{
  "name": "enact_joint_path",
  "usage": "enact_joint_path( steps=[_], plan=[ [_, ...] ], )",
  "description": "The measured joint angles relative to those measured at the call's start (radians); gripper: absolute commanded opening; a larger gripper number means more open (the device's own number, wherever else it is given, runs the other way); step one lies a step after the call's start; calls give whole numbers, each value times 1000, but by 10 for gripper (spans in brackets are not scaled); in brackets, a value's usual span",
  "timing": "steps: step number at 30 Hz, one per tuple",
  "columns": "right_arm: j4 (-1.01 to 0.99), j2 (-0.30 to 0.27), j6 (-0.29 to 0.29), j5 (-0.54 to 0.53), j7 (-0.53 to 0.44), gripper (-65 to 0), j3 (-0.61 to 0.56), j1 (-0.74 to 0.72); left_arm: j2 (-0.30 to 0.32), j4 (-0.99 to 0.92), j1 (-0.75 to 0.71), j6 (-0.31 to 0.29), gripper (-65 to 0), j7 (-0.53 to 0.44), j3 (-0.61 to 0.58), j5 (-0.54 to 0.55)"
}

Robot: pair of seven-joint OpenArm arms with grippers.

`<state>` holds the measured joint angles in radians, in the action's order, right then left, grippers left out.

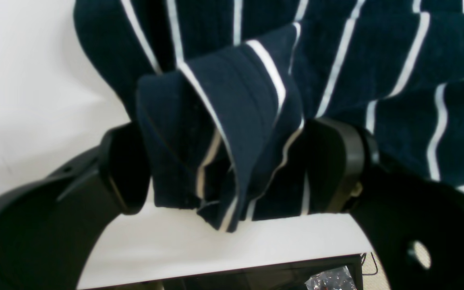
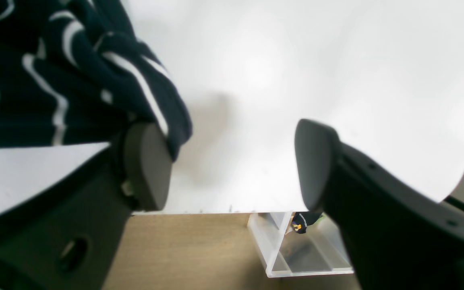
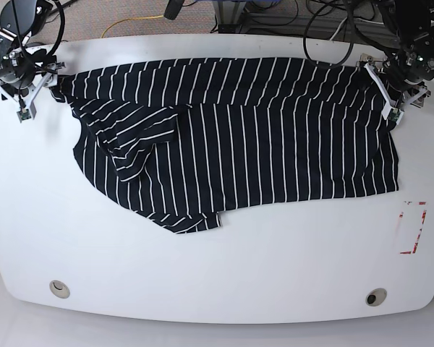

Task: Fold the T-shirt properly
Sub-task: 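Grasp the shirt edge with both grippers near the arms' base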

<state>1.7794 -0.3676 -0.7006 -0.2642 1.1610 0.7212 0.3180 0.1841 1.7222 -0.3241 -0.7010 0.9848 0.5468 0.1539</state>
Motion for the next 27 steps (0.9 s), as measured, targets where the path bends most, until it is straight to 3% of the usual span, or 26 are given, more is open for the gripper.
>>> enact_joint_path(
  steps=[3, 5, 6, 8, 12, 19, 27],
  plan=[
    [0, 29, 0, 3, 2, -506, 0, 2, 0, 0, -3, 0, -119, -8, 0, -2],
    [-1, 50, 0, 3, 3, -626, -1, 2, 0, 0, -6, 0, -182, -8, 0, 0],
    [-1, 63, 0, 2, 2, -650, -3, 2, 0, 0, -10, 0, -217, -10, 0, 2],
    [-1, 80, 0, 3, 2, -650, -3, 2, -1, 0, -16, 0, -335, -15, 0, 9],
    [-1, 112, 0, 13, 2, -650, 0, 8, -5, 0, -23, -7, -475, -15, -1, 14],
    [-1, 127, 0, 4, -5, -650, 0, 67, -3, 7, -50, -6, -486, -34, 4, 12],
    [6, 132, -2, -14, -14, -650, 0, 121, 3, 9, -109, -11, -486, -25, 113, 24]
  ],
)
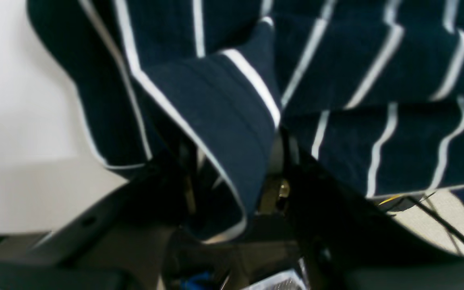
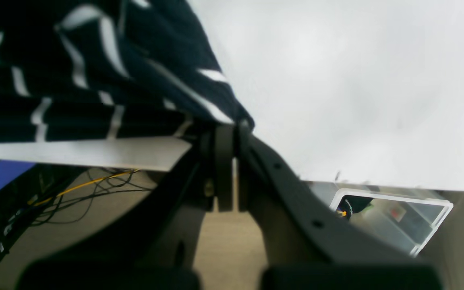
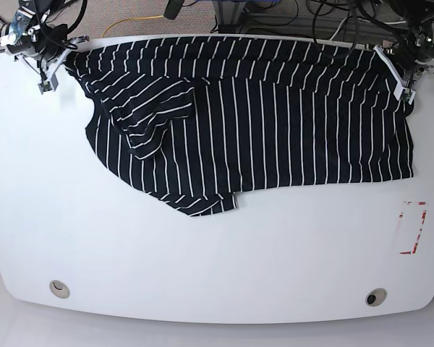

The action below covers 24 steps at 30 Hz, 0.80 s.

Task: Fold the T-shirt properly
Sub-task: 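Grasp the shirt edge with both grippers near the arms' base, then drag the shirt with the left gripper toward its own side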

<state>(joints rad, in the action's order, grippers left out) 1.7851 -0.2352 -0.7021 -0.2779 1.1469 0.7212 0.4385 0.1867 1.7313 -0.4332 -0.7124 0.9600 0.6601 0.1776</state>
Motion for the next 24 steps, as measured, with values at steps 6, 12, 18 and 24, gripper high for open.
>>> enact_joint_path(
  steps=[6, 12, 18, 24],
  plan=[
    [0, 3, -3, 0, 2, -650, 0, 2, 31, -11, 4, -3, -317, 16, 2, -6],
    [0, 3, -3, 2, 3, -650, 0, -3, 49, -12, 58, 5, -111, 95, 11, -38],
    [0, 0, -5, 3, 5, -650, 0, -5, 124, -31, 116, 0, -108, 187, 103, -32],
    [0, 5, -13, -16, -37, -650, -3, -5, 197, -147, 199, -7, -108, 197, 174, -21]
  ],
)
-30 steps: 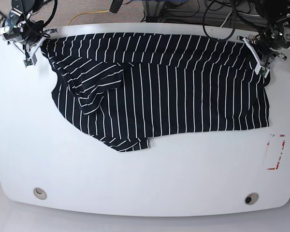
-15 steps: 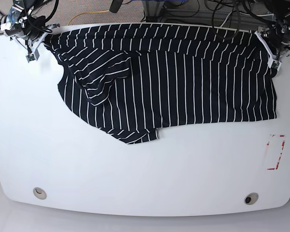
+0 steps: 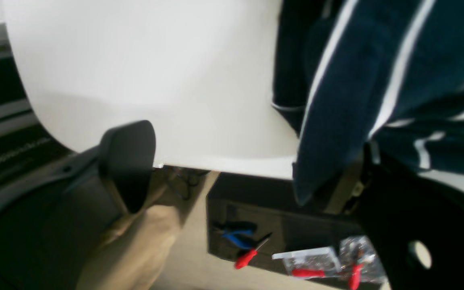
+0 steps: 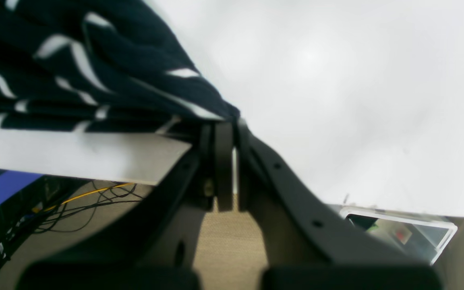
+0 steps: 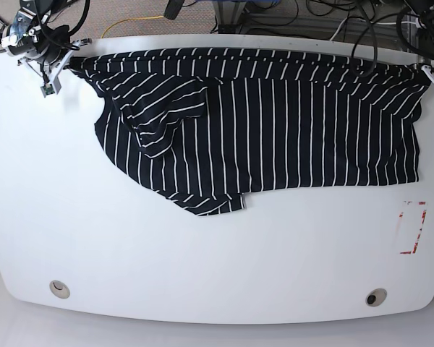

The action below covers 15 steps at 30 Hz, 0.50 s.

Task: Fold the T-shirt properly
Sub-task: 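Drag the shirt with the left gripper toward its own side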

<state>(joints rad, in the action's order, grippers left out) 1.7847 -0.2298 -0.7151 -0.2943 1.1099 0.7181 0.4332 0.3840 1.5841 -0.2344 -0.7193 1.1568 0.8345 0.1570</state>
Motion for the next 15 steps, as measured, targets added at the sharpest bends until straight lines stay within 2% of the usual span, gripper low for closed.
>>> enact_joint_path(
  steps=[4, 6, 11, 13, 15],
  plan=[
    [0, 3, -1, 1, -3, -650, 0, 0, 50, -69, 34, 1, -108, 39, 5, 1],
    [0, -6, 16, 67, 16, -650, 3, -1, 70, -75, 35, 22, -108, 74, 9, -27],
    [-1, -16, 16, 60, 18, -650, 12, 2, 76, -70, 24, 22, -108, 143, -28, 85],
    [-1, -10, 16, 53, 16, -650, 7, -1, 67, -70, 26, 22, -108, 142, -39, 173],
    [-1, -8, 16, 55, 9, -650, 7, -3, 69, -68, 16, 22, -108, 150, -39, 214]
  ],
)
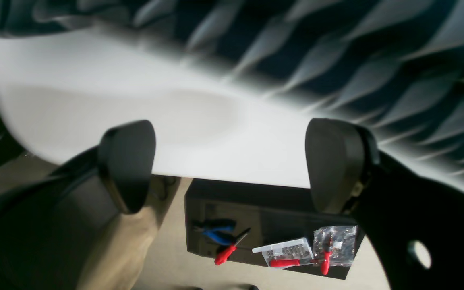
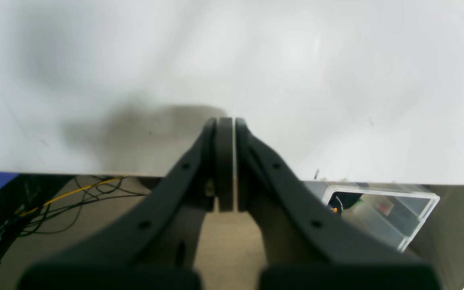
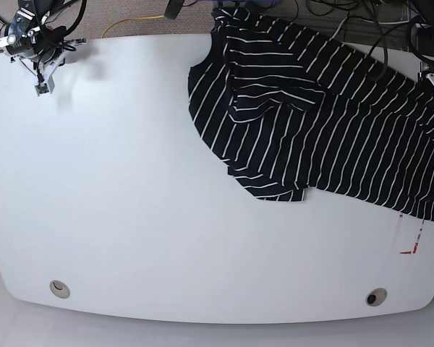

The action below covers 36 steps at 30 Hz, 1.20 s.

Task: Fold the T-shirt properly
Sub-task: 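Drag the shirt with the left gripper toward its own side, then reach the right gripper to the shirt edge and pull it back across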

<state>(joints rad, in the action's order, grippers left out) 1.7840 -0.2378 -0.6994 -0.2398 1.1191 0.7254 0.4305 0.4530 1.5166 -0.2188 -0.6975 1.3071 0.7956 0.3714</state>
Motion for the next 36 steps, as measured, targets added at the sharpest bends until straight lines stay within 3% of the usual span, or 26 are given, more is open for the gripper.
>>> enact_joint_path(
  steps=[3, 5, 7, 11, 13, 18, 24, 30, 36],
  plan=[
    [0, -4, 0, 0, 5, -640, 1, 5, 2, 35, -26, 0, -110, 28, 6, 7],
    [3, -2, 0, -2, 5, -595, 2, 5, -2, 75, -31, 0, -110, 35, 5, 7],
    [34, 6, 0, -18, 17, -484, 2, 7, -10, 113, -27, 1, -110, 27, 5, 17],
    [143, 58, 2, -161, 32, -222, -7, 18, -25, 155, -32, 0, -110, 14, 1, 27],
    [162, 85, 1, -208, 101, -155, -19, 1, -27, 162, -36, 0, -110, 32, 1, 17],
    [160, 124, 3, -369, 146, -149, -72, -23, -24, 167, -22, 0, -110, 23, 3, 19],
    [154, 138, 3, -509, 166, -149, -215, -47, -21, 167, -8, 0, -110, 17, 4, 19],
    [35, 186, 3, -496, 173, -149, -339, -96, -20, 167, -8, 0, -110, 22, 3, 19],
    [-59, 210, -1, -524, 151, -149, -365, -160, -20, 167, -8, 0, -110, 20, 4, 19]
  ],
)
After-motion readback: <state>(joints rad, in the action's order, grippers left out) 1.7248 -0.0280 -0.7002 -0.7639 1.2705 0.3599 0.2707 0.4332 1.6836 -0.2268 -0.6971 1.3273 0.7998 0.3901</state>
